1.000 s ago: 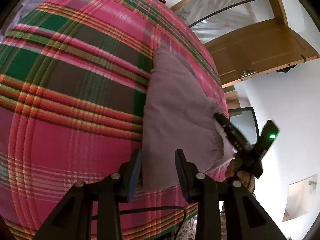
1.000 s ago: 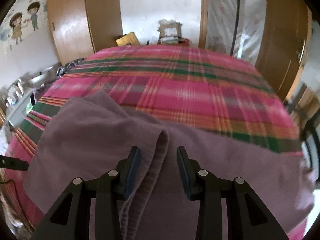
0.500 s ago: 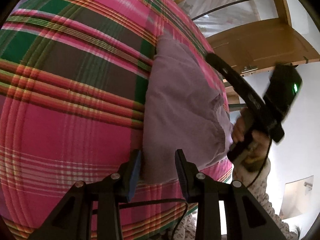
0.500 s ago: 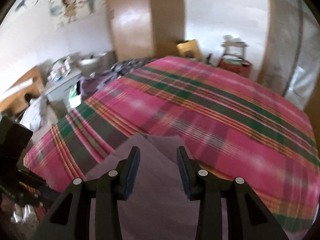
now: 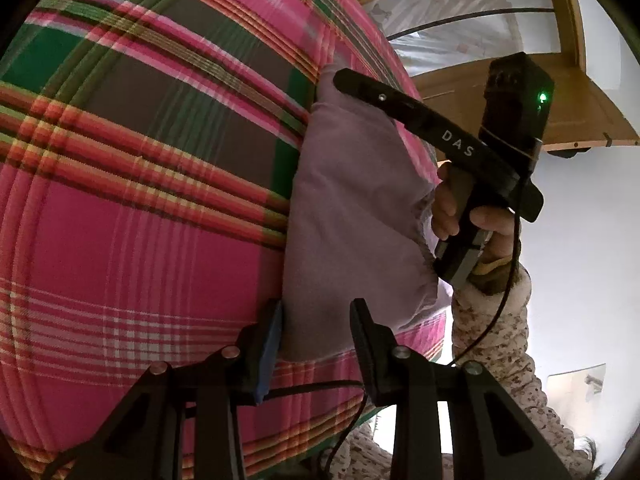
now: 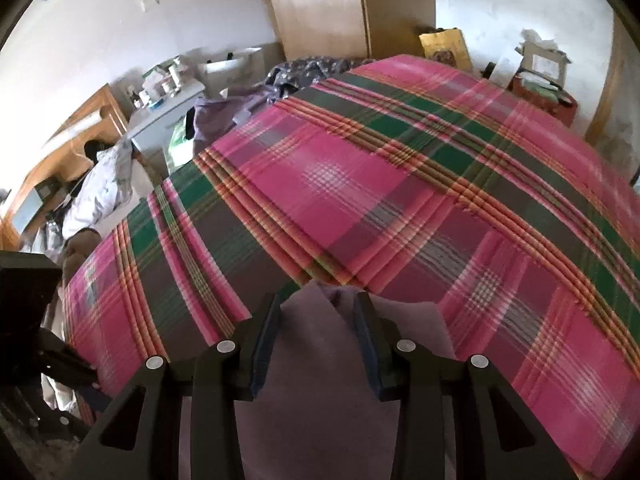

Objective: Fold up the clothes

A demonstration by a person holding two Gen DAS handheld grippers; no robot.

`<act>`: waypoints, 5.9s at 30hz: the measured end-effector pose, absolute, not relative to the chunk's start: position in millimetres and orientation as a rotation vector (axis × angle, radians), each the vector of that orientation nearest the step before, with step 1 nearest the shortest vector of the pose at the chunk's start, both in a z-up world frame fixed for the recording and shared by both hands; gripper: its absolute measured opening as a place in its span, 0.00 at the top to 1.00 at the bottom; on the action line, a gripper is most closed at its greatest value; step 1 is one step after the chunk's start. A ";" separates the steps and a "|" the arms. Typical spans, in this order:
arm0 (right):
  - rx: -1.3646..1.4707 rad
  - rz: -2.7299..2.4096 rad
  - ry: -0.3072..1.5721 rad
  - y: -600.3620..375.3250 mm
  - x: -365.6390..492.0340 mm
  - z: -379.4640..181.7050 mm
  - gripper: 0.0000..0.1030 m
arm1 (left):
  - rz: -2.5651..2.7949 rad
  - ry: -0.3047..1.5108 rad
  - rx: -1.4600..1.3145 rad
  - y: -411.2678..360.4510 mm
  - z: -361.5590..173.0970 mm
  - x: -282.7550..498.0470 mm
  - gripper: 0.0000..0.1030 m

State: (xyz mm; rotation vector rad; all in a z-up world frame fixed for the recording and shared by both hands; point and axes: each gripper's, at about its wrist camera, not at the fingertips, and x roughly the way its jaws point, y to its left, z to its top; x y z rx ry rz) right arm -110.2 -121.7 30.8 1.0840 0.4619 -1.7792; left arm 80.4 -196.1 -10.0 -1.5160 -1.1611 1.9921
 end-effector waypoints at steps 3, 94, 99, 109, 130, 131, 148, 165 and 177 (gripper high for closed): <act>1.086 -1.746 0.500 -125.8 -108.4 29.6 0.65 | 1.955 -1.199 -1.510 -198.7 -13.3 80.6 0.66; 1.051 -2.548 0.230 34.4 -59.0 36.1 0.55 | 2.016 -1.039 -1.515 -223.4 33.0 104.6 0.69; 1.078 -2.533 0.203 41.0 -63.9 25.9 0.52 | 1.989 -0.996 -1.535 -208.9 32.8 86.2 0.68; 0.988 -2.576 0.175 46.5 -45.1 41.0 0.46 | 2.047 -0.983 -1.538 -213.0 37.8 57.4 0.66; 0.773 -2.236 0.365 -52.0 89.5 35.5 0.46 | 2.307 -0.742 -1.767 -274.2 68.4 98.3 0.65; 0.772 -2.225 0.365 -55.8 93.3 32.9 0.46 | 2.324 -0.756 -1.776 -279.8 67.6 102.6 0.65; 0.754 -2.270 0.592 -100.0 123.6 -4.8 0.44 | 2.102 -0.877 -1.743 -215.8 29.8 25.3 0.63; 0.760 -2.284 0.511 -85.8 116.6 -1.4 0.83 | 2.026 -0.955 -1.748 -202.5 14.0 -17.3 0.61; 0.719 -2.306 0.449 -76.2 116.4 13.2 0.87 | 2.017 -0.958 -1.741 -196.6 12.5 -22.6 0.59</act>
